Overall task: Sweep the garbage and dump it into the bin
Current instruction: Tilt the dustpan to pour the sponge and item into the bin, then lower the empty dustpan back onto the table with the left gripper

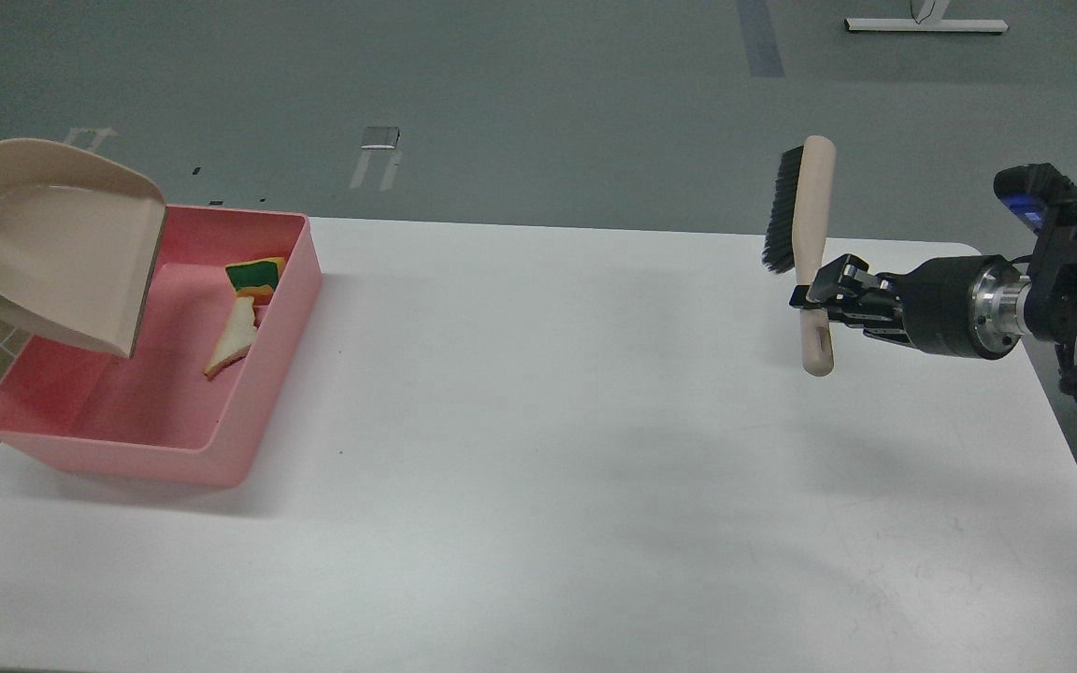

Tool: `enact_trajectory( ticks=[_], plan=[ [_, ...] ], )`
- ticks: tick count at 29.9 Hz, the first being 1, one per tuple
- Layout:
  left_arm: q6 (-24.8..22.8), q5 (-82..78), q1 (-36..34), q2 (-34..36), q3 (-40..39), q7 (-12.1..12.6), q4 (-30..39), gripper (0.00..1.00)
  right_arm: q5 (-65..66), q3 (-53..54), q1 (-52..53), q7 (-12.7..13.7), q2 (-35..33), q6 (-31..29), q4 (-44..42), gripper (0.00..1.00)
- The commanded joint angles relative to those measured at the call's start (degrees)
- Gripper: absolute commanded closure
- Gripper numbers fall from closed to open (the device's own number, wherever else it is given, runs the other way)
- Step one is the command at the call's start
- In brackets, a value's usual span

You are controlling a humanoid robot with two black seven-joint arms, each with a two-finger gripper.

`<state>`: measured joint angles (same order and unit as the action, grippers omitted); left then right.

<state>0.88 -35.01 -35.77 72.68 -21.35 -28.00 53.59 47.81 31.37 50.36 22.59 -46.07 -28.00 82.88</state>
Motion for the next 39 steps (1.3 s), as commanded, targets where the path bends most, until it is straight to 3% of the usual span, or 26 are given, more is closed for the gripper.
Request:
enact_trajectory(
  ticks=[1,8,14,20,32,39],
  plan=[
    [0.00,-0.58,-1.40,-0.08,-0.01,0.00,0.46,1.00,0.00,0.01,0.00,0.00,0.02,0.00,0.09,1.00],
    [-1.66,0.47,-4.75,0.09,-1.15,0.00,1.33,1.00,0.00,0.01,-0.09,0.09,0.81,0.00,0.18,1.00],
    [-8.34,5.48,-4.75,0.36,-5.55,0.00,4.85,1.00,0.00,0.01,-0.09,0.09,0.81,0.00,0.09,0.99],
    [-8.00,9.44,-4.75,-0.70,-5.64,0.00,12.05,1.00,0.00,0.09,0.18,0.17,1.25,0.00,0.26,0.99],
    [7.20,9.44,-1.94,-6.84,-4.76,0.00,29.10,1.00,0.00,0.09,0.27,0.26,1.34,0.00,0.35,0.99],
    [14.59,9.26,1.93,-17.04,-3.97,0.05,33.33,1.00,0.00,0.09,0.44,0.26,1.34,0.00,0.26,0.99]
  ],
)
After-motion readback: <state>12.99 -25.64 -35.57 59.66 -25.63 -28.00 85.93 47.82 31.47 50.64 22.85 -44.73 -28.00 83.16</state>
